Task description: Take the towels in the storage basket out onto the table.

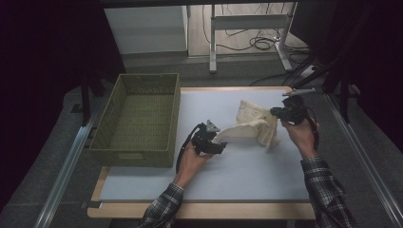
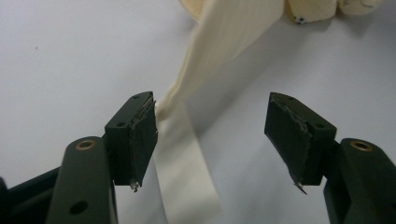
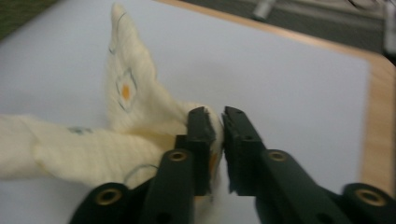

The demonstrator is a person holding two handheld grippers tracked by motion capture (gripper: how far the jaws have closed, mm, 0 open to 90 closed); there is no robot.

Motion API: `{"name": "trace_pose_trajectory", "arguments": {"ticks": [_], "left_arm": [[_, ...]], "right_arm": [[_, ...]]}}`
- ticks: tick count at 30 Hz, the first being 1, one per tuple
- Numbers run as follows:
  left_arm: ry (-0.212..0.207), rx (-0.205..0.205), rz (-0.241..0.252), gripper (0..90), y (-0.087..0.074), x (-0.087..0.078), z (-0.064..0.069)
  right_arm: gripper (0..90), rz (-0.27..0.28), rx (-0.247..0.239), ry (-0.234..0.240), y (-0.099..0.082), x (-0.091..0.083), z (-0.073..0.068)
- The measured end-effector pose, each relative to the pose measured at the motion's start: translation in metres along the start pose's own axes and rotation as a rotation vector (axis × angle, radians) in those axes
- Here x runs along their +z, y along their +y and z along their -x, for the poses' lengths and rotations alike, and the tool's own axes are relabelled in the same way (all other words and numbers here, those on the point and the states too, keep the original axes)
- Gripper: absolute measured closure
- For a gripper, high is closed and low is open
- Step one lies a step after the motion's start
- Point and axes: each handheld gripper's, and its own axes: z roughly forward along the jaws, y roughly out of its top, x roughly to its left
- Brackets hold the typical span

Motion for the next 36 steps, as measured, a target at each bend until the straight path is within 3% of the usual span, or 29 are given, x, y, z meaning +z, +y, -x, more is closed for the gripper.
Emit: {"name": "trace_pose_trajectory", "arguments": {"ticks": [1,2,6,10,12,13,17,21,23,24,25,26,29,30,31,32,34,36], "left_arm": [[0.013,0.006,-0.005,34.5,0.002,0.002,-0.001],[0.013,0.006,-0.005,34.5,0.002,0.002,-0.001],[0.01,0.0,-0.02,34.7,0.005,0.007,-0.009],[0.008,-0.022,-0.031,35.5,0.005,0.012,-0.016],[-0.008,-0.046,-0.025,36.6,0.004,0.016,-0.021],[-0.038,-0.065,-0.014,37.0,0.004,0.02,-0.026],[-0.07,-0.076,-0.011,46.6,0.006,0.025,-0.028],[-0.091,-0.061,-0.001,71.7,0.006,0.026,-0.024],[-0.086,-0.044,0.001,83.2,0.006,0.023,-0.022],[-0.086,-0.044,0.001,85.4,0.006,0.023,-0.022],[-0.059,-0.028,-0.009,86.2,0.007,0.018,-0.02],[-0.05,-0.022,-0.007,86.5,0.008,0.014,-0.02],[-0.033,-0.024,-0.011,86.7,0.009,0.005,-0.02],[-0.033,-0.024,-0.011,86.6,0.009,0.005,-0.02],[-0.034,-0.02,-0.019,86.5,0.008,0.002,-0.02],[-0.039,-0.025,-0.018,86.4,0.007,0.002,-0.019],[-0.043,-0.021,-0.021,86.0,0.006,0.002,-0.018],[-0.053,-0.013,-0.034,85.5,0.004,0.005,-0.016]], "right_arm": [[72.0,-0.005,0.047,-0.014,-0.008,-0.001,0.013],[72.0,-0.005,0.047,-0.014,-0.008,-0.001,0.013],[67.6,0.025,0.095,0.056,-0.027,-0.016,0.025],[63.5,0.022,0.083,0.117,-0.041,-0.025,0.014],[62.7,0.019,0.075,0.129,-0.044,-0.027,0.011],[61.0,0.022,0.058,0.142,-0.05,-0.031,0.003],[57.5,0.001,0.052,0.168,-0.058,-0.033,-0.011],[55.1,-0.051,0.038,0.155,-0.071,-0.021,-0.021],[73.7,-0.089,0.035,0.134,-0.079,-0.012,-0.021],[73.7,-0.089,0.035,0.134,-0.079,-0.012,-0.021],[85.6,-0.109,0.029,0.11,-0.084,-0.007,-0.018],[86.8,-0.111,0.027,0.095,-0.084,-0.008,-0.015],[87.0,-0.091,0.025,0.022,-0.077,-0.021,0.002],[87.0,-0.091,0.025,0.022,-0.077,-0.021,0.002],[82.3,-0.075,0.049,-0.025,-0.073,-0.031,0.018],[77.9,-0.073,0.064,-0.045,-0.071,-0.036,0.025],[75.3,-0.065,0.077,-0.048,-0.071,-0.04,0.029],[73.7,-0.039,0.086,0.015,-0.074,-0.049,0.025]]}}
